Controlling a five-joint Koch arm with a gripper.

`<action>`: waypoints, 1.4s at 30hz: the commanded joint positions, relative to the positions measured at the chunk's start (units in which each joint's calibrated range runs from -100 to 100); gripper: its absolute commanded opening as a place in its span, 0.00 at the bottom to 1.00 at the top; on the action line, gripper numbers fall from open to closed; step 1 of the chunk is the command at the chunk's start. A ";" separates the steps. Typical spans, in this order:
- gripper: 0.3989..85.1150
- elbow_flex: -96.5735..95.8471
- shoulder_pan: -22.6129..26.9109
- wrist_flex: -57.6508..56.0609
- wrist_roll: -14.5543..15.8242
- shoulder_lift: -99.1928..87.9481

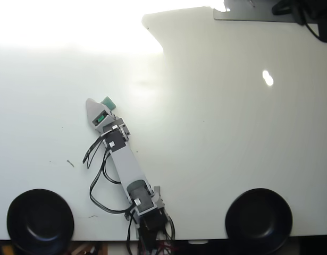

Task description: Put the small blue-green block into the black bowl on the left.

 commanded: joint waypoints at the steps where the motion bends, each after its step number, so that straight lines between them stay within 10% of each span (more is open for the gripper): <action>1: 0.49 3.94 -0.15 1.25 -0.15 -0.12; 9: 0.47 3.02 -1.61 0.28 -0.54 -0.55; 21: 0.03 2.56 -1.81 0.44 -1.22 -0.87; 42: 0.03 14.94 5.37 -14.80 -1.07 -21.33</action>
